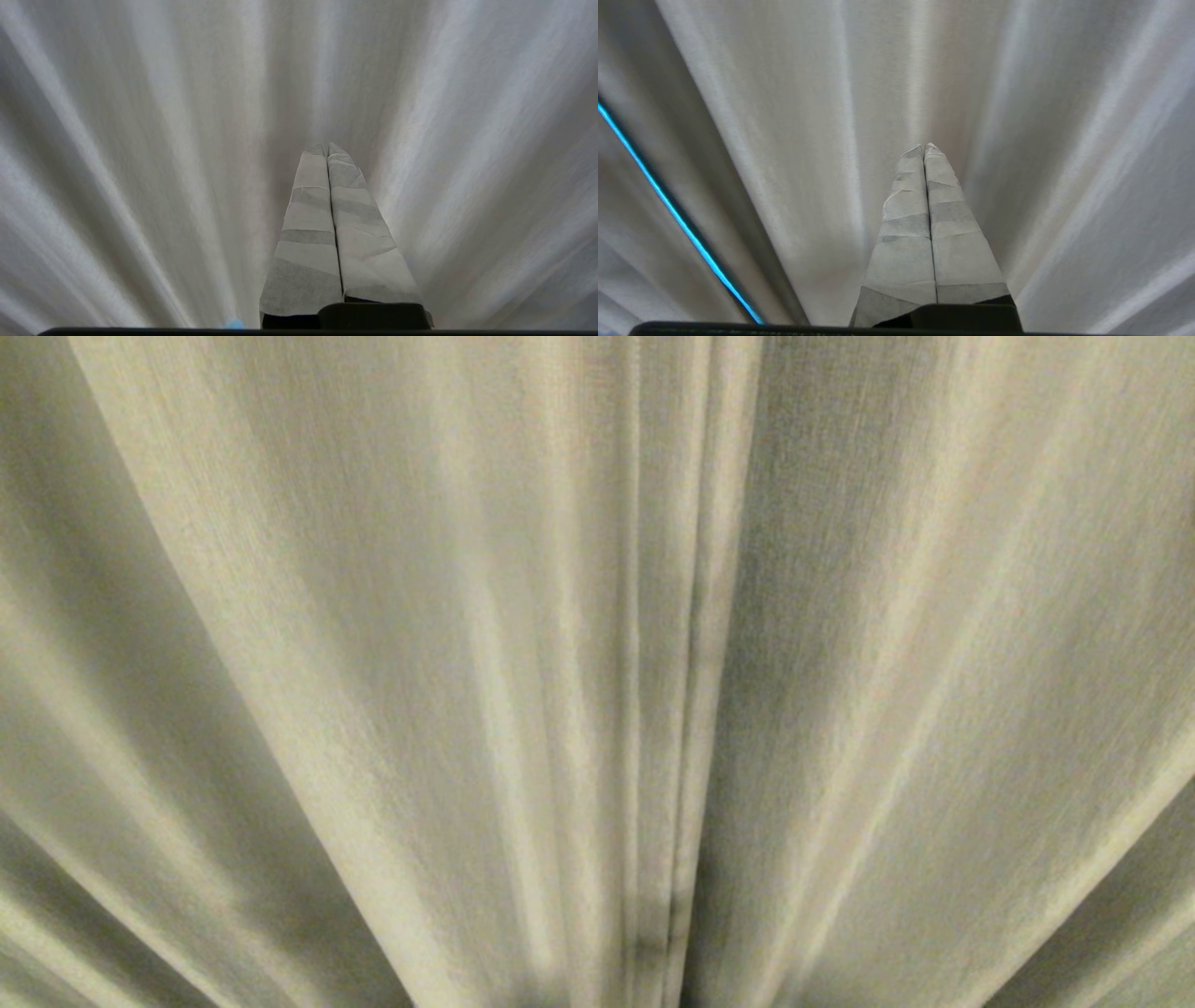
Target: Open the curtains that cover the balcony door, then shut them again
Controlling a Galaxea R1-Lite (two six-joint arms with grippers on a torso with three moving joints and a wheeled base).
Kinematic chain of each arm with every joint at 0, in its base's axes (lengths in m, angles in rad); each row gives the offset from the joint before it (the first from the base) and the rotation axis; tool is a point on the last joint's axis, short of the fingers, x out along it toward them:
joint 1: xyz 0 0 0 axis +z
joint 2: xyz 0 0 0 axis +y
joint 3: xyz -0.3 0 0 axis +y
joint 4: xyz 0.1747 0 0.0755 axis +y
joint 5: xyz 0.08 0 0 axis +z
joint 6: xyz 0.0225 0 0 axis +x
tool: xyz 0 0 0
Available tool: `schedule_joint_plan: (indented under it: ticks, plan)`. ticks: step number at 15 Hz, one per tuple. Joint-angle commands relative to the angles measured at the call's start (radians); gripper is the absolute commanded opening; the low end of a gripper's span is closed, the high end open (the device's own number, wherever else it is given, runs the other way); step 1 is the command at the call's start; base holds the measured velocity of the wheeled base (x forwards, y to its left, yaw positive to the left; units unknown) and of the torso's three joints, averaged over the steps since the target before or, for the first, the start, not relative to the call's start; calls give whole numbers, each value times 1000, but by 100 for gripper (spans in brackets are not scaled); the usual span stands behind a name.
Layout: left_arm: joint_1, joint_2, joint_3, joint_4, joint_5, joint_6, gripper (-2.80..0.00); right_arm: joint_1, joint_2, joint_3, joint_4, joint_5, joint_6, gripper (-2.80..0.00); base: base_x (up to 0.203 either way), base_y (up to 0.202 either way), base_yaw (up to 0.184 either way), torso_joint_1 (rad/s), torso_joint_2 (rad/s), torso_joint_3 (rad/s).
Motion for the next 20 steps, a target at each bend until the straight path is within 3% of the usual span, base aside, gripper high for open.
schedule_joint_plan:
  ticks: [1, 20]
  plan:
    - [-1, 0, 0, 0, 1, -1, -280, 0, 0, 0, 0, 1, -1, -280, 0, 0, 0, 0, 0, 0]
    - [-1, 0, 0, 0, 1, -1, -280, 0, 0, 0, 0, 1, -1, -280, 0, 0, 0, 0, 0, 0]
